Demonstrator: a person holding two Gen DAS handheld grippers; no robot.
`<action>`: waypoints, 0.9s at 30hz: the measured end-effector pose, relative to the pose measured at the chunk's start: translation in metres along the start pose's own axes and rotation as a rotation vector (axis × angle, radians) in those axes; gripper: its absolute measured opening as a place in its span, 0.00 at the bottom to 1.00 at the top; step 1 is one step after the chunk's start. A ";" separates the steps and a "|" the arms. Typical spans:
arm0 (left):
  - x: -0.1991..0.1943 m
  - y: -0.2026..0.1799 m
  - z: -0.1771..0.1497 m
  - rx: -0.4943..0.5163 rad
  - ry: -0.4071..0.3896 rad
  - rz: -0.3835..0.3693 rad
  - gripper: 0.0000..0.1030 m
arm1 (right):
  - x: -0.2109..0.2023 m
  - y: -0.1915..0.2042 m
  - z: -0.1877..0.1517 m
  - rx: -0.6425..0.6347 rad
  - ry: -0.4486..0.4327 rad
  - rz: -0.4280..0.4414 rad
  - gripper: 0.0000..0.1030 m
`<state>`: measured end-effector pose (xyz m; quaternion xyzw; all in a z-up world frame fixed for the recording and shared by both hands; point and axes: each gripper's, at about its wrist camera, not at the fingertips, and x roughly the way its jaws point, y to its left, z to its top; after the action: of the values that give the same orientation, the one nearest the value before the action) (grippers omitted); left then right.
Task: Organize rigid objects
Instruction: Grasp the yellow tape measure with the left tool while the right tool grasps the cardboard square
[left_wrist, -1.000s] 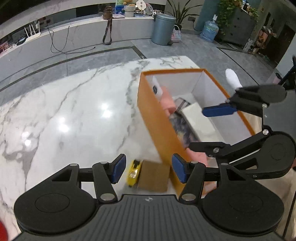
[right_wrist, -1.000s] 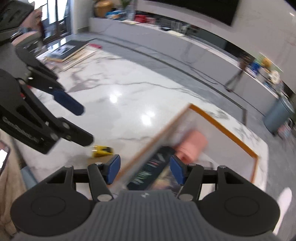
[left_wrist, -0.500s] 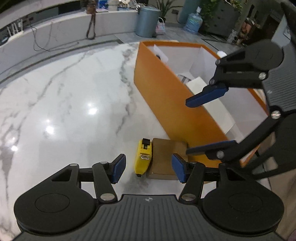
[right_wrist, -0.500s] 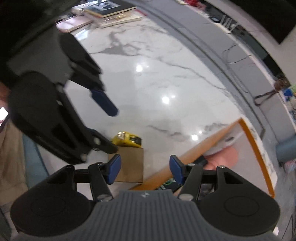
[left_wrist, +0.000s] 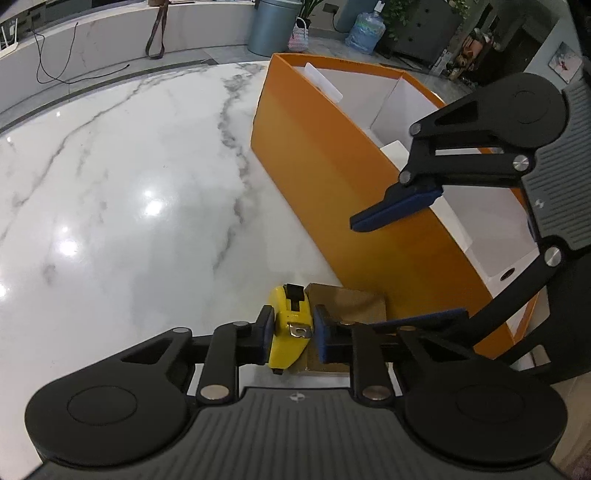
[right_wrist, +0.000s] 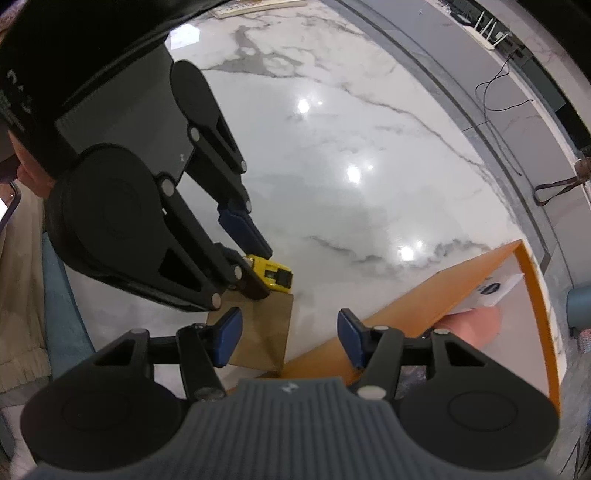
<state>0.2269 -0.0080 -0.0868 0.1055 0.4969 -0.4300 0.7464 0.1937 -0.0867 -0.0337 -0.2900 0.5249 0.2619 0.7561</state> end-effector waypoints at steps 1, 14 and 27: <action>-0.002 0.001 -0.001 -0.002 0.006 0.001 0.23 | 0.001 0.001 0.002 -0.001 0.004 0.007 0.55; -0.036 0.017 -0.033 -0.023 0.062 0.077 0.22 | 0.030 0.023 0.022 -0.110 0.134 0.075 0.70; -0.011 0.017 -0.036 -0.013 0.087 0.078 0.26 | 0.057 0.019 0.024 -0.147 0.236 0.127 0.67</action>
<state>0.2153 0.0291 -0.1000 0.1385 0.5271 -0.3924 0.7409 0.2137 -0.0513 -0.0841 -0.3397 0.6067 0.3110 0.6479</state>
